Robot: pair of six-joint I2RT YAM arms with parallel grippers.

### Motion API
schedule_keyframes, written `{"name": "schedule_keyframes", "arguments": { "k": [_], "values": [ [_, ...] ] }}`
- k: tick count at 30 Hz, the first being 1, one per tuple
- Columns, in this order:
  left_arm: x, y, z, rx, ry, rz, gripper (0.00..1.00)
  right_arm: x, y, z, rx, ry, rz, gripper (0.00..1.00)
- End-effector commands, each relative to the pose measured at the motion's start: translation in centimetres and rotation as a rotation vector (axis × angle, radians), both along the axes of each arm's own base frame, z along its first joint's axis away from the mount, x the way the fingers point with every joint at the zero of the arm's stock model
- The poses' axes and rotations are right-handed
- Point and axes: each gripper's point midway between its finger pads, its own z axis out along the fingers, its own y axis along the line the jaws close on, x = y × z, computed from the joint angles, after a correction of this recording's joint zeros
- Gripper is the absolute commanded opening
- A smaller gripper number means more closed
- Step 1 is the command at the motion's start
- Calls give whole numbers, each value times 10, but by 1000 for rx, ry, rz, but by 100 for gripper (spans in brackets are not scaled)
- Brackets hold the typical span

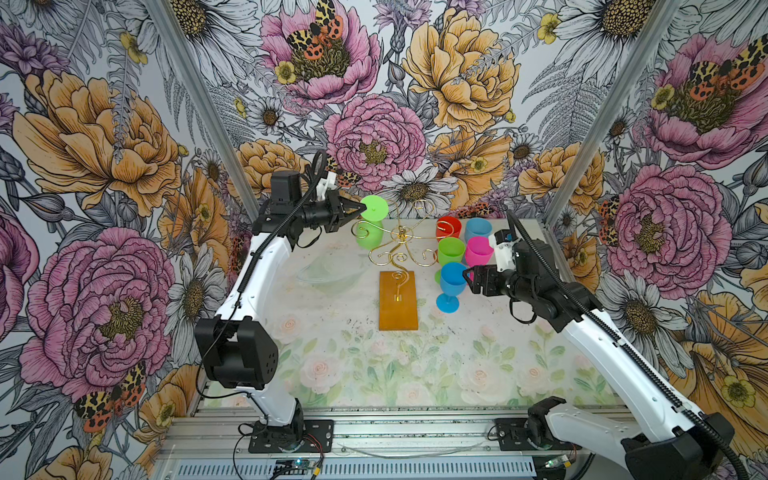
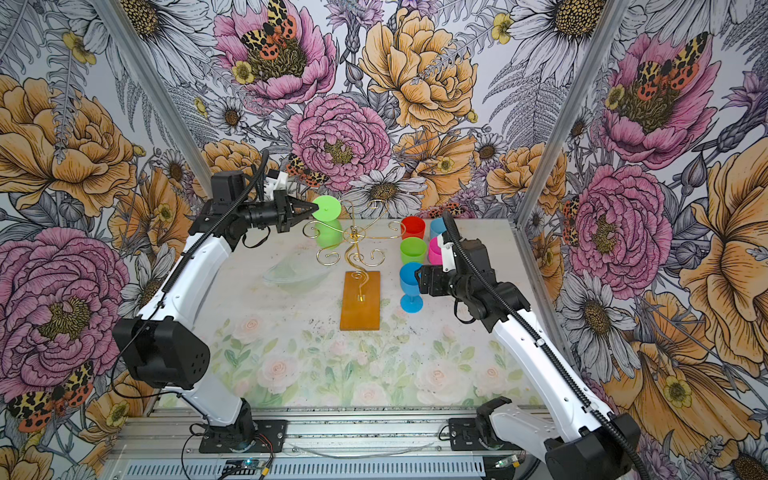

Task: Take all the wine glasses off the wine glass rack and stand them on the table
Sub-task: 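Pull the green glass off the rack with the left gripper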

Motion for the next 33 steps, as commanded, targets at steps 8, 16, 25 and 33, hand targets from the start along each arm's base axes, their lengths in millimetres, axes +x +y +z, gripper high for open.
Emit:
{"name": "schedule_keyframes", "arguments": {
  "k": [8, 16, 25, 33],
  "values": [
    [-12, 41, 27, 83, -152, 191, 0, 4, 1, 8, 30, -26, -7, 83],
    [-37, 71, 17, 286, -191, 353, 0, 4, -2, 12, 31, -38, -26, 84],
    [-93, 91, -4, 465, -230, 405, 0, 7, -5, 13, 31, -36, -48, 84],
    [-156, 59, -5, 480, -375, 215, 0, 13, -2, 8, 41, -6, -60, 84]
  ]
}}
